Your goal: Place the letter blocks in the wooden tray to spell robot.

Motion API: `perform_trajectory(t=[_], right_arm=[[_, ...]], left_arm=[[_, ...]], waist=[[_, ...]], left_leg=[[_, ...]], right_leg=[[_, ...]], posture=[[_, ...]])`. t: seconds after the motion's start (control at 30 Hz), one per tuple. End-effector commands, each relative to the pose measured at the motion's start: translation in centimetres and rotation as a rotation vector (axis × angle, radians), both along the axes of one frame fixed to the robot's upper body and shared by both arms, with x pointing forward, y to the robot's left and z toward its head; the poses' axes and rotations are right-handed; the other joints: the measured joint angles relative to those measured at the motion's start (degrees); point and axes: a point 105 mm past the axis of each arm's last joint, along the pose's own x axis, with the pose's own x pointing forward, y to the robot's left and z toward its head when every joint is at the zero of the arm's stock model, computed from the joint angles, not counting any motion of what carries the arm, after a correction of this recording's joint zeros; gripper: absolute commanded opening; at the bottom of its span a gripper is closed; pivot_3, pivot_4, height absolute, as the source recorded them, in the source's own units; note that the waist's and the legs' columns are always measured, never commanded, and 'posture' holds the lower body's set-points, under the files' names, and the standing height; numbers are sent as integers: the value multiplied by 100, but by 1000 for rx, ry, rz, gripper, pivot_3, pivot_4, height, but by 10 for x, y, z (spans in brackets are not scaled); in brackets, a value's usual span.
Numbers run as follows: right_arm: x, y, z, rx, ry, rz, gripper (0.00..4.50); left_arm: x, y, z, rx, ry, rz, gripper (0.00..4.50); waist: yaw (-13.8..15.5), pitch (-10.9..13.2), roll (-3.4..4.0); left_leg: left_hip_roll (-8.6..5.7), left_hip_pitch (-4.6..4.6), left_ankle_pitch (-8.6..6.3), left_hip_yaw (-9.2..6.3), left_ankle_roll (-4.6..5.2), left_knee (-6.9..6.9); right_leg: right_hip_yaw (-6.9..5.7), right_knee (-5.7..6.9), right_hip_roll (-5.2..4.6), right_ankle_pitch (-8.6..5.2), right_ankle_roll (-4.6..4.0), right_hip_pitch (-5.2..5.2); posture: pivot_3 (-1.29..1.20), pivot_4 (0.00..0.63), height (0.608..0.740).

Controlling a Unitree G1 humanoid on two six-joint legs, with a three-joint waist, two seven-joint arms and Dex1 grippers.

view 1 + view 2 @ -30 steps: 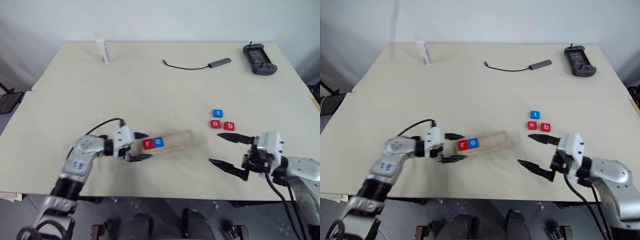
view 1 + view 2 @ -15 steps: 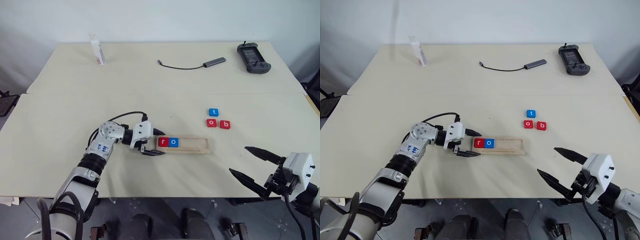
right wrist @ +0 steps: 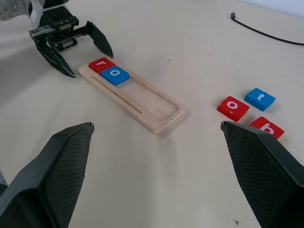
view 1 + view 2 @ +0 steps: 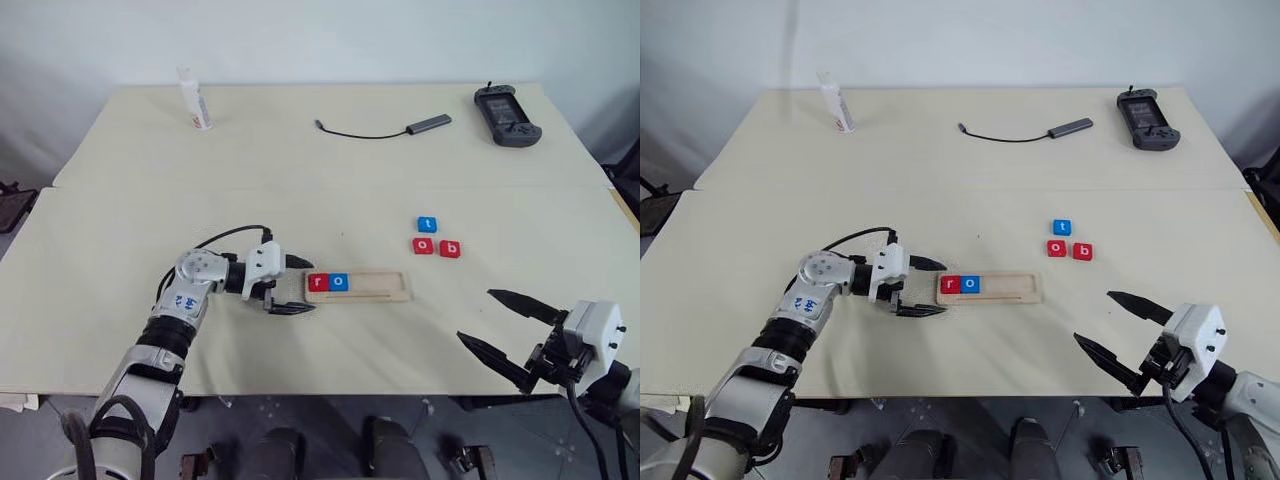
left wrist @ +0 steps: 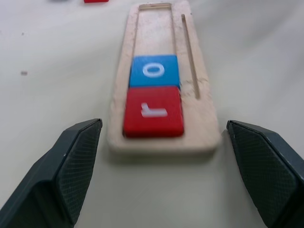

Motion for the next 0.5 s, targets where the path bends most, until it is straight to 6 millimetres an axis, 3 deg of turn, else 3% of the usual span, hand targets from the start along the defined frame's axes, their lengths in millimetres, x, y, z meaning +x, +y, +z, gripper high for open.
perform_trajectory(t=[0.03,0.13,0.27,0.4,0.5], right_arm=[[-1,-4,3,-7,-29,-20,4500],[-4,-25,5,-14,-65,-138,4500],[-16,-58,1,14,-92,-319,4500],[-26,-78,-7,-5,-125,-441,4500],[-26,-80,-14,6,-118,-467,4500]], left_arm=[[-4,15,7,-33,-46,20,4462],[-13,41,14,-109,-63,58,4462],[-21,61,18,-156,-129,133,4462],[-26,70,22,-229,-105,195,4462],[-36,69,23,-269,-62,197,4462]], waist=[[-1,0,0],[-13,0,0],[13,0,0],[33,0,0],[-3,-2,3]], left_leg=[[-1,0,0,0,0,0],[2,0,0,0,-1,0],[1,-1,0,-2,-1,-6],[-7,1,1,-9,3,-3],[-5,1,0,-9,3,-4]], right_leg=[[0,0,-1,0,0,0],[1,0,1,0,0,-2],[0,-2,-2,0,-1,-3],[0,-4,-10,0,0,7],[2,-2,-8,0,-1,6]], posture=[[0,150,740],[0,150,740],[0,150,740],[0,150,740],[0,150,740]])
